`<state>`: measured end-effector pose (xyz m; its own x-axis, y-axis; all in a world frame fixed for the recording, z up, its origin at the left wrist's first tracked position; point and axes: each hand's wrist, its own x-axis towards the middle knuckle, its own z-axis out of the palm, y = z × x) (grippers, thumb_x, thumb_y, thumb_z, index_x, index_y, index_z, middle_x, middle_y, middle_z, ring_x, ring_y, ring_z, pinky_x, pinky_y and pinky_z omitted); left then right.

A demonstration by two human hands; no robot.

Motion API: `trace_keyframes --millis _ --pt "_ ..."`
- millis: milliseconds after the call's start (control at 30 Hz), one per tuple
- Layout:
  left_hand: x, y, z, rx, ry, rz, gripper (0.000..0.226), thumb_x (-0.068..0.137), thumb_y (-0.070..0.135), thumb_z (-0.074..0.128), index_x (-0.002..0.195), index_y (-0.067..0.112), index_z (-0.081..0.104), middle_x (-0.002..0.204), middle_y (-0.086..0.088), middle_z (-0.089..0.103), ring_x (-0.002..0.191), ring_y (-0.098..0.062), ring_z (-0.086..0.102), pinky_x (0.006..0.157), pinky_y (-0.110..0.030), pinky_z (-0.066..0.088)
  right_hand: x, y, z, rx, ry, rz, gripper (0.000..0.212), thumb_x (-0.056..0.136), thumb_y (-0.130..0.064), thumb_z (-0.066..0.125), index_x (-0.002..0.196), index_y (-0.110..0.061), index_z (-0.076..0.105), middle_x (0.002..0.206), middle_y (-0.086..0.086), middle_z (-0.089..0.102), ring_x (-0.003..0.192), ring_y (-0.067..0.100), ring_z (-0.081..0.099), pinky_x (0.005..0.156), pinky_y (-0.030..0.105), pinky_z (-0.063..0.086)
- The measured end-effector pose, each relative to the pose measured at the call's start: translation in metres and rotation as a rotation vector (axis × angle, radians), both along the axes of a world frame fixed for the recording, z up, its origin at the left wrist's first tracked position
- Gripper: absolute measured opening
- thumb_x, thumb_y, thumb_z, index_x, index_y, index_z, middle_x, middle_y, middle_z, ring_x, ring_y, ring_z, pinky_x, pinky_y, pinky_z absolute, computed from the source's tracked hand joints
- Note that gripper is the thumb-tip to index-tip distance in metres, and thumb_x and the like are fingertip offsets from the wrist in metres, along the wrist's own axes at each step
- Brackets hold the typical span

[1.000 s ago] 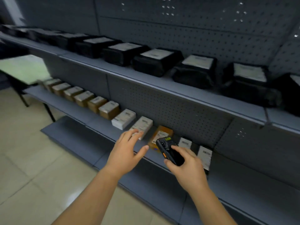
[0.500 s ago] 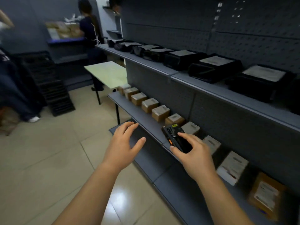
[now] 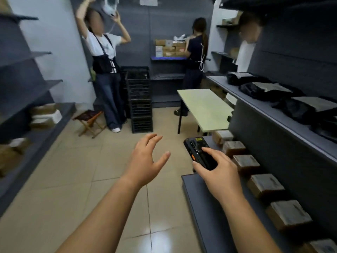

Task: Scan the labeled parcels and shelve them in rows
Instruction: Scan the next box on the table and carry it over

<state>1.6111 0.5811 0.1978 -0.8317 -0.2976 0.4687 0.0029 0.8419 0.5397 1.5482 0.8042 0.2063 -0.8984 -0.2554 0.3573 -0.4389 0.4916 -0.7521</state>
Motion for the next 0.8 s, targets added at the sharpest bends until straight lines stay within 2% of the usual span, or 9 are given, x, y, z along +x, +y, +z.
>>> trace_keyframes --millis 133,200,300,367,467,600,700,800 --pt "-0.083 -0.09 -0.009 -0.014 -0.016 0.078 0.062 0.09 0.056 0.056 0.145 0.031 0.04 0.149 0.012 0.035 0.138 -0.006 0.029 0.114 -0.026 0.026 -0.096 -0.093 -0.014 0.016 0.008 0.06 0.05 0.073 -0.042 0.079 0.121 -0.035 0.066 0.106 -0.02 0.06 0.1 0.004 0.058 0.088 0.024 0.048" --pt "-0.133 -0.131 -0.007 -0.004 -0.021 0.071 0.062 0.09 0.056 0.056 0.145 0.03 0.041 0.149 0.012 0.035 0.139 -0.006 0.029 0.115 -0.03 0.028 -0.144 -0.133 -0.013 0.014 -0.005 0.064 0.05 0.073 -0.043 0.079 0.121 -0.037 0.066 0.106 -0.021 0.06 0.1 0.001 0.058 0.086 0.021 0.049" --pt "-0.213 -0.181 0.004 -0.004 -0.024 0.03 0.062 0.09 0.054 0.057 0.144 0.028 0.043 0.148 0.011 0.036 0.139 -0.006 0.029 0.116 -0.031 0.029 -0.218 -0.181 -0.004 0.018 -0.006 0.042 0.049 0.073 -0.041 0.08 0.12 -0.037 0.066 0.105 -0.023 0.059 0.098 -0.003 0.056 0.077 0.008 0.041" --pt "-0.268 -0.208 0.009 -0.02 -0.022 0.001 0.061 0.09 0.052 0.058 0.144 0.027 0.044 0.148 0.01 0.037 0.139 -0.007 0.029 0.116 -0.031 0.029 -0.268 -0.208 0.0 0.035 0.001 0.013 0.05 0.074 -0.042 0.079 0.121 -0.037 0.065 0.104 -0.024 0.057 0.096 -0.003 0.054 0.073 0.008 0.038" --pt "-0.351 -0.243 0.002 -0.013 -0.045 -0.039 0.061 0.09 0.052 0.058 0.144 0.027 0.044 0.148 0.01 0.037 0.139 -0.007 0.029 0.116 -0.031 0.028 -0.344 -0.243 -0.006 0.031 -0.019 -0.021 0.05 0.075 -0.043 0.077 0.123 -0.037 0.064 0.104 -0.024 0.054 0.096 -0.003 0.05 0.077 0.012 0.038" --pt "-0.459 -0.295 -0.013 -0.025 -0.058 -0.063 0.062 0.089 0.058 0.054 0.142 0.028 0.045 0.146 0.012 0.038 0.139 -0.006 0.03 0.115 -0.038 0.032 -0.45 -0.292 -0.024 -0.004 -0.017 -0.054 0.049 0.073 -0.043 0.079 0.121 -0.036 0.065 0.103 -0.024 0.058 0.097 -0.001 0.055 0.084 0.021 0.046" --pt "-0.537 -0.336 -0.013 -0.044 -0.062 -0.041 0.066 0.088 0.063 0.047 0.143 0.028 0.044 0.147 0.012 0.037 0.139 -0.006 0.029 0.116 -0.037 0.031 -0.532 -0.333 -0.03 -0.042 -0.017 -0.044 0.049 0.072 -0.038 0.081 0.119 -0.034 0.067 0.104 -0.021 0.061 0.096 0.0 0.056 0.081 0.016 0.042" --pt "-0.61 -0.372 -0.004 -0.071 -0.076 -0.044 0.064 0.089 0.06 0.051 0.144 0.026 0.044 0.148 0.01 0.037 0.14 -0.007 0.029 0.116 -0.035 0.03 -0.608 -0.37 -0.025 -0.045 -0.027 -0.043 0.049 0.072 -0.035 0.082 0.119 -0.032 0.068 0.105 -0.02 0.061 0.098 0.001 0.056 0.081 0.008 0.037"
